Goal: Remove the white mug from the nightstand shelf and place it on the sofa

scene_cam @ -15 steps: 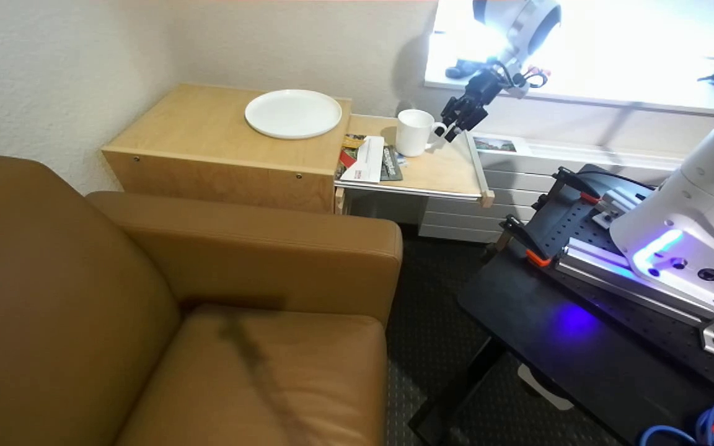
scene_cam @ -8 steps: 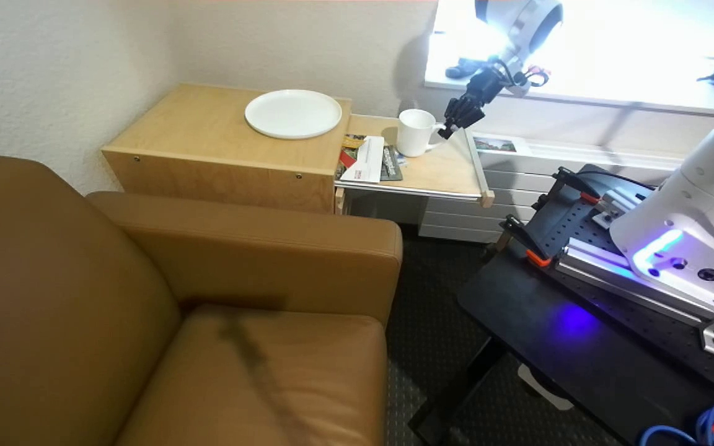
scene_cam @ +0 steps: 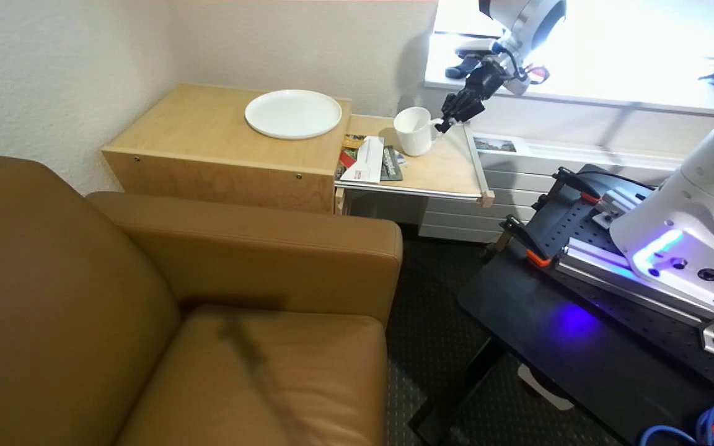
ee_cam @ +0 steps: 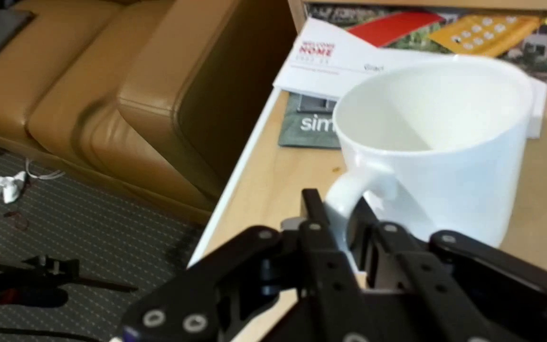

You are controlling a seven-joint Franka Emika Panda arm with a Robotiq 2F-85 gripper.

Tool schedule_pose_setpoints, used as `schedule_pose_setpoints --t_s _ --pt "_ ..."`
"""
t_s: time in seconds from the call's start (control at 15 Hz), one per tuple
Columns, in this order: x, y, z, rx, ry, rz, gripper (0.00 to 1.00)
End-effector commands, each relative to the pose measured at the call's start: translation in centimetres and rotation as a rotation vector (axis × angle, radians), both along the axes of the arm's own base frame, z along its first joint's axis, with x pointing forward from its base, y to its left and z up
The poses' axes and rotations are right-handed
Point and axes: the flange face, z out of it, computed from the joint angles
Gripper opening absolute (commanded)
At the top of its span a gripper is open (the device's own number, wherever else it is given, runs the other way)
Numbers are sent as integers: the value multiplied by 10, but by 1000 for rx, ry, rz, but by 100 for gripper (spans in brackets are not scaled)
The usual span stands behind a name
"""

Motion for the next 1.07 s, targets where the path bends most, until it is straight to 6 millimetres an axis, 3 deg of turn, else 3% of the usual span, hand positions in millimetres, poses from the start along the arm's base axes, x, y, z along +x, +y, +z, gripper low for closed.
schedule_pose_setpoints --t_s 0.0,0.47,0.8,1.0 --pt "-5 14 40 172 -36 83 4" --pt "-11 55 93 416 -46 291 4" --pt "-9 117 145 572 -146 467 4" --pt "6 159 171 509 -218 557 4"
